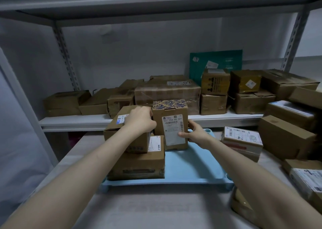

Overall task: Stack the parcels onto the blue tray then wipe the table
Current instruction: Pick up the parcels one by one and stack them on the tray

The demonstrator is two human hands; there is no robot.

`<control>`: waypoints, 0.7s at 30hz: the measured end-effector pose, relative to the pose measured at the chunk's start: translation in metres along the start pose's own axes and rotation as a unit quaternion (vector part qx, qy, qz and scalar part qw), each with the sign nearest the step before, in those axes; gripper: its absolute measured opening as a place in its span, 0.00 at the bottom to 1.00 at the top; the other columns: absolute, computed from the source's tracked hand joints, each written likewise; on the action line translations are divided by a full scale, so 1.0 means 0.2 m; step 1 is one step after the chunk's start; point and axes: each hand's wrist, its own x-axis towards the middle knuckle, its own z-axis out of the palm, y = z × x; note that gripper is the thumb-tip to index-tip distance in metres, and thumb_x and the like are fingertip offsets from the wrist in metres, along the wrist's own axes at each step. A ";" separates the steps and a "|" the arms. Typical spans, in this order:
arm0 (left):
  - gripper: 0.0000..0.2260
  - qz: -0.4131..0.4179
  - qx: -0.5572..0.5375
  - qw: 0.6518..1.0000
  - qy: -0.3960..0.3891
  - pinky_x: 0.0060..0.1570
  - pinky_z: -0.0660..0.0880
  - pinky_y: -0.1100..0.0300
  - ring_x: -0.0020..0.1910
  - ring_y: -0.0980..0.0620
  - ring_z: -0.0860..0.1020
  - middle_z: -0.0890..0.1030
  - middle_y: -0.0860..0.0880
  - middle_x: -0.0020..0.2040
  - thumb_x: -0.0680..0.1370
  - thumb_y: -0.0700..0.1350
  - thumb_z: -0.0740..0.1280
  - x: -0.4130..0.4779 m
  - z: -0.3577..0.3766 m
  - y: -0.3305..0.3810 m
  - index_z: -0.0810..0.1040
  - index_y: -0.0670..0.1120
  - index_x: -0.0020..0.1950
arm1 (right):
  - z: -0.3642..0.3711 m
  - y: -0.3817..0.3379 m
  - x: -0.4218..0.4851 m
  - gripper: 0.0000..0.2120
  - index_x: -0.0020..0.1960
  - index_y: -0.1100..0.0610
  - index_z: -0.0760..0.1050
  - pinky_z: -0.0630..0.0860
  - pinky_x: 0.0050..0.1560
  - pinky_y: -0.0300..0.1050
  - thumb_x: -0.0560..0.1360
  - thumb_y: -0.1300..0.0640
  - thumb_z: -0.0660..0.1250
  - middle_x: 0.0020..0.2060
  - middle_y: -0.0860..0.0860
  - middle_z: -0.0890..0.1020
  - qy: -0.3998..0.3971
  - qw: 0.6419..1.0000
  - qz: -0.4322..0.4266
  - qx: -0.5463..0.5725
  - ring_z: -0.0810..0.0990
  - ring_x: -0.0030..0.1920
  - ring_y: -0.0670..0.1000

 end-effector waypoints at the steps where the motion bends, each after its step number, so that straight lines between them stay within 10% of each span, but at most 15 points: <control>1: 0.15 0.003 0.000 1.000 0.004 0.45 0.75 0.55 0.56 0.48 0.75 0.78 0.48 0.58 0.74 0.45 0.68 0.00 0.00 0.01 0.77 0.48 0.60 | 0.00 0.01 -0.01 0.30 0.69 0.52 0.69 0.80 0.56 0.53 0.71 0.65 0.74 0.61 0.50 0.78 0.016 1.000 -0.007 -0.022 0.78 0.60 0.53; 13: 0.15 0.096 -0.074 0.992 0.014 0.51 0.76 0.54 0.60 0.47 0.75 0.78 0.48 0.61 0.74 0.45 0.68 -0.08 0.04 0.34 0.78 0.47 0.60 | -0.34 -0.04 -0.21 0.22 0.64 0.59 0.74 0.75 0.59 0.47 0.70 0.64 0.69 0.61 0.54 0.79 0.227 0.915 -0.080 -0.325 0.78 0.59 0.54; 21: 0.14 0.129 -0.100 0.986 -0.043 0.51 0.75 0.56 0.58 0.48 0.76 0.78 0.47 0.60 0.75 0.44 0.67 -0.13 0.15 0.60 0.78 0.47 0.61 | -0.63 0.03 -0.40 0.25 0.66 0.56 0.67 0.75 0.58 0.54 0.72 0.57 0.71 0.62 0.55 0.74 0.213 0.842 0.113 -0.482 0.73 0.62 0.57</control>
